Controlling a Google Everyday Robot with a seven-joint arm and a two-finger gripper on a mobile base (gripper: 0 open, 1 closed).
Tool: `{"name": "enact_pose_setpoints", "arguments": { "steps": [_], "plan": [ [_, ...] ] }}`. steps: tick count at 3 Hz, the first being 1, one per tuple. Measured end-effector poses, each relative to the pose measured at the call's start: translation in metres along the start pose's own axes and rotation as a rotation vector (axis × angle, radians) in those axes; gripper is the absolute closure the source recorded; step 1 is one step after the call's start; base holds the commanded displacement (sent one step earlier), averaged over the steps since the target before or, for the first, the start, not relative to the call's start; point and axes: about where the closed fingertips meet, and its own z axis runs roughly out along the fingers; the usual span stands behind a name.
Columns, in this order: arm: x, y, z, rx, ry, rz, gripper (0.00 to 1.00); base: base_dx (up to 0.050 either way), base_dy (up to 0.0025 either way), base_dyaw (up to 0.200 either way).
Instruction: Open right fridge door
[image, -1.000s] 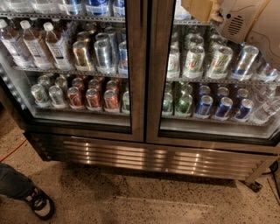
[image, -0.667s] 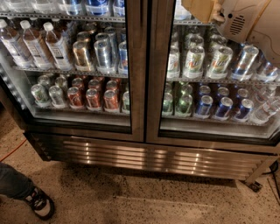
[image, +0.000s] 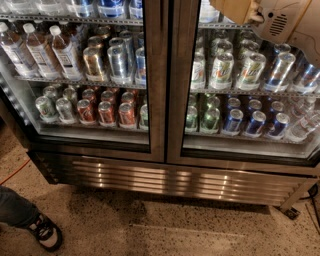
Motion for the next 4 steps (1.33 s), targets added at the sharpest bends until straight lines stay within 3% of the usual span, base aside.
{"name": "enact_pose_setpoints", "arguments": {
  "steps": [2,3,4],
  "plan": [
    [-0.0001,-0.0011,0.0033,-0.074,0.01,0.005,0.26,0.0,0.0,0.0],
    [0.0007,-0.0029,0.005,-0.096,0.017,0.001,0.13,0.0,0.0,0.0],
    [0.0015,-0.0057,0.009,-0.115,0.02,-0.004,0.13,0.0,0.0,0.0]
  ]
}}
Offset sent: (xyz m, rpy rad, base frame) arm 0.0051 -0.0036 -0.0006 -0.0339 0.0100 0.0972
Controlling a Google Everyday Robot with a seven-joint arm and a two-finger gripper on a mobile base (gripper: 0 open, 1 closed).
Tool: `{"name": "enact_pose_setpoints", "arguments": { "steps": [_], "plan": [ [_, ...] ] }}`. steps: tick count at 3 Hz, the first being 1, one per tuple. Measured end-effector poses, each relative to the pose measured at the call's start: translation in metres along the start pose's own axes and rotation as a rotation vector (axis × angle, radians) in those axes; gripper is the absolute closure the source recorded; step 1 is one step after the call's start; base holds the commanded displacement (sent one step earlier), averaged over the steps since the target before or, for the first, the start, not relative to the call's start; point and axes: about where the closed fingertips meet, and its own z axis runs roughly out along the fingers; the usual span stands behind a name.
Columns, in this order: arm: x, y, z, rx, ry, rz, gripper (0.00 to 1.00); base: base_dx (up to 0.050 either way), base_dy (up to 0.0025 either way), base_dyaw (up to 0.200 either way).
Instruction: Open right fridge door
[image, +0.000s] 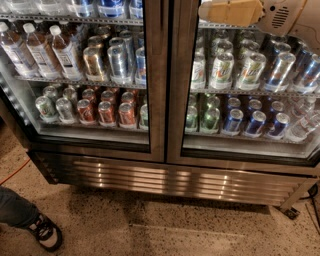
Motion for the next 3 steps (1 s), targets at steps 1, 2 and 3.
{"name": "enact_pose_setpoints", "arguments": {
  "steps": [1,2,3],
  "plan": [
    [0.001,-0.003,0.004,-0.014,0.002,-0.002,0.18,0.0,0.0,0.0],
    [0.001,-0.002,0.014,-0.037,-0.009,-0.002,0.36,0.0,0.0,0.0],
    [0.001,-0.002,0.017,-0.045,-0.013,0.0,0.53,0.0,0.0,0.0]
  ]
}}
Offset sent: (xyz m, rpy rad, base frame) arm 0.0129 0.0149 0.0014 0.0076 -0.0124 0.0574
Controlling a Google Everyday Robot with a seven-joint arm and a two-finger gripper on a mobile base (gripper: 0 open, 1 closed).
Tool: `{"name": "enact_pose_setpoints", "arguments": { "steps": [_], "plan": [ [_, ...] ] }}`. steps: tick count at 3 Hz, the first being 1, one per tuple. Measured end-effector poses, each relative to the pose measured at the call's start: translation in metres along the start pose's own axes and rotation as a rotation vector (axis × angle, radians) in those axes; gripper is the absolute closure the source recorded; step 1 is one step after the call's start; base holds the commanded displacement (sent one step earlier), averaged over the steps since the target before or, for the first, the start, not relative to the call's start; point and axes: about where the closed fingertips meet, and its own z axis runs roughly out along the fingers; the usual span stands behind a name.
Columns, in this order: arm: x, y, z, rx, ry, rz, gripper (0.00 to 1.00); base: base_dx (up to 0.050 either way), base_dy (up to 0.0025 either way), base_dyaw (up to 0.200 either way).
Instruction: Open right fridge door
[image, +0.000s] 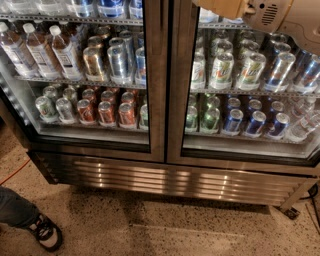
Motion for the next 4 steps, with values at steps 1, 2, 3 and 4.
{"name": "enact_pose_setpoints", "arguments": {
  "steps": [1,2,3,4],
  "plan": [
    [0.0,0.0,0.003,-0.008,-0.004,0.003,0.52,0.0,0.0,0.0],
    [0.004,-0.008,0.027,-0.046,-0.036,0.011,0.42,0.0,0.0,0.0],
    [0.0,-0.008,0.035,-0.059,-0.045,0.01,0.43,0.0,0.0,0.0],
    [-0.003,-0.008,0.042,-0.072,-0.052,0.008,0.43,0.0,0.0,0.0]
  ]
}}
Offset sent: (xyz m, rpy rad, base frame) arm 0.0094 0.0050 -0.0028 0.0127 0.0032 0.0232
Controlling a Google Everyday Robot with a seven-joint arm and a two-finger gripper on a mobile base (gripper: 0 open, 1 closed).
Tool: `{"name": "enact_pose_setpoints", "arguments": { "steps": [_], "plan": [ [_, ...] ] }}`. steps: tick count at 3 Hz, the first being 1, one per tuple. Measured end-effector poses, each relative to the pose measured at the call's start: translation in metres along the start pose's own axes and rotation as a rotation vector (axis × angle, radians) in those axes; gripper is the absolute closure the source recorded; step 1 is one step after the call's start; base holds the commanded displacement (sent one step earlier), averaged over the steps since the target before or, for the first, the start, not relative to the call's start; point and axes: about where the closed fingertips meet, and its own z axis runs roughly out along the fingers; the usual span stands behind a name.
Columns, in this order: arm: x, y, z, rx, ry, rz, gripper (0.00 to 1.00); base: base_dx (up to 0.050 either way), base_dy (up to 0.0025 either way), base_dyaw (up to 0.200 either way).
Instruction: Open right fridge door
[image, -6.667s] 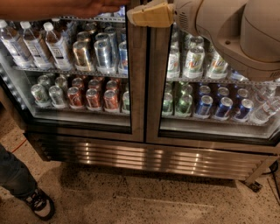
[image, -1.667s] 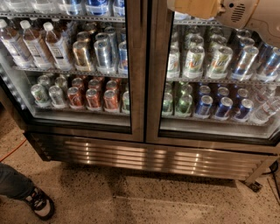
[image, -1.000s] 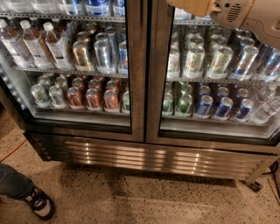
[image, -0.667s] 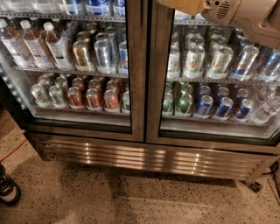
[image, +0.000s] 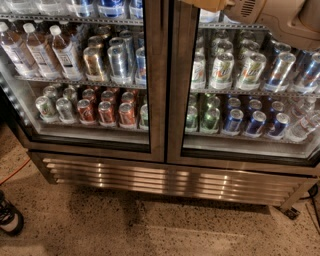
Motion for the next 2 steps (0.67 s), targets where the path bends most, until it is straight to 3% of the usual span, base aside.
{"name": "enact_pose_setpoints", "arguments": {
  "steps": [2],
  "plan": [
    [-0.0001,0.0056,0.0196,-0.058,-0.01,0.015,0.44,0.0,0.0,0.0]
  ]
}}
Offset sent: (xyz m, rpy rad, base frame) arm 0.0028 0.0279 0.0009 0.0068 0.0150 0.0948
